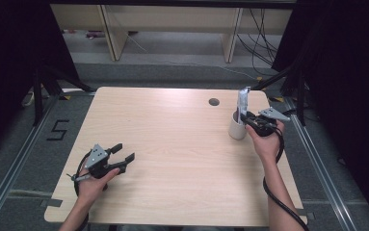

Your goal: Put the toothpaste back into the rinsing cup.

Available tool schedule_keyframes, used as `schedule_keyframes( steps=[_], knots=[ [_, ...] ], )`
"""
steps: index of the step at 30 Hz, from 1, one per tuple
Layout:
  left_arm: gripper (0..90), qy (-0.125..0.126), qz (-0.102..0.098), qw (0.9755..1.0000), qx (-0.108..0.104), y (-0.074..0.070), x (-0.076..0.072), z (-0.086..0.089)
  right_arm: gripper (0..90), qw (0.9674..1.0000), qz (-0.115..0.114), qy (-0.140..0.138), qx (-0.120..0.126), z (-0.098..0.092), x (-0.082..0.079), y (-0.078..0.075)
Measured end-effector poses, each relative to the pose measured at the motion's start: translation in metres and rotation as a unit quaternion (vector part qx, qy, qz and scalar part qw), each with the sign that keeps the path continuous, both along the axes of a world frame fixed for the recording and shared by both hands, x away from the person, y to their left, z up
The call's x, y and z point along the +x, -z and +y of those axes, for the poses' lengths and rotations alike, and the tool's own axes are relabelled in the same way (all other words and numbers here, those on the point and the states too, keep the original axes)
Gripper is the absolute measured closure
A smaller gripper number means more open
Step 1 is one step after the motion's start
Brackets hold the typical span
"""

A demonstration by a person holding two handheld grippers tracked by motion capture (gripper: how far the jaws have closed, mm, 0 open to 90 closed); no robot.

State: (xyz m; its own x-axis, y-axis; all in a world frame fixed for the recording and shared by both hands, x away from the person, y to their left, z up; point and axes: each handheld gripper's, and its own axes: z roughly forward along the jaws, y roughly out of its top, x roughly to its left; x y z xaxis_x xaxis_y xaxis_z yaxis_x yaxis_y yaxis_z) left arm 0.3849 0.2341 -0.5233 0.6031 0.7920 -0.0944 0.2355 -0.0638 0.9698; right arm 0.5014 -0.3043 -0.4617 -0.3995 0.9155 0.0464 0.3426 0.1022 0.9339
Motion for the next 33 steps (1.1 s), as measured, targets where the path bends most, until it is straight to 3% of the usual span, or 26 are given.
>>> schedule_keyframes(
  steps=[2,3,7,14,15,16,19,23,24,25,31,32,33],
  knots=[
    [31.2,0.002,-0.001,1.0000,-0.003,0.000,0.001,0.000,65.5,1.0000,-0.007,0.001,-0.006,0.000,0.000,-0.001],
    [31.2,0.000,0.001,1.0000,-0.001,0.000,0.000,0.000,65.3,0.9999,0.002,0.000,-0.011,-0.001,-0.002,-0.003],
    [31.2,0.001,-0.001,1.0000,-0.001,0.000,0.000,0.000,64.8,1.0000,-0.001,-0.001,0.003,-0.001,-0.001,-0.003],
    [31.2,0.000,0.001,1.0000,-0.001,0.000,0.000,0.000,64.4,1.0000,0.001,-0.001,0.004,0.000,-0.001,-0.003],
    [31.2,0.000,0.000,1.0000,0.000,0.000,0.000,0.000,64.4,0.9999,-0.010,0.004,-0.006,0.000,-0.002,-0.003],
    [31.2,0.000,0.000,1.0000,0.000,0.000,0.000,0.000,64.3,1.0000,0.002,-0.003,-0.001,0.000,-0.003,-0.004],
    [31.2,0.001,-0.001,1.0000,-0.001,0.000,0.000,0.000,63.9,0.9999,-0.009,-0.001,-0.006,-0.001,-0.006,-0.004],
    [31.2,0.000,0.000,1.0000,-0.001,0.000,0.000,0.000,62.9,1.0000,0.001,-0.002,-0.003,-0.002,-0.015,-0.008],
    [31.2,0.000,0.000,1.0000,-0.001,0.000,0.000,0.000,62.6,0.9998,-0.008,-0.006,-0.015,-0.004,-0.016,-0.009],
    [31.2,0.000,0.000,1.0000,0.000,0.000,0.000,0.000,62.1,1.0000,-0.002,0.001,-0.001,-0.003,-0.019,-0.010],
    [31.1,-0.001,0.000,1.0000,0.000,0.000,0.000,-0.001,59.4,0.9998,0.002,-0.003,-0.020,-0.010,-0.032,-0.014],
    [31.1,-0.001,0.000,1.0000,0.000,0.000,0.000,-0.001,58.9,0.9998,0.013,-0.002,-0.011,-0.010,-0.036,-0.014],
    [31.0,-0.001,0.000,1.0000,-0.001,0.000,0.000,-0.001,58.1,0.9999,0.010,0.000,-0.013,-0.012,-0.038,-0.014]
  ],
)
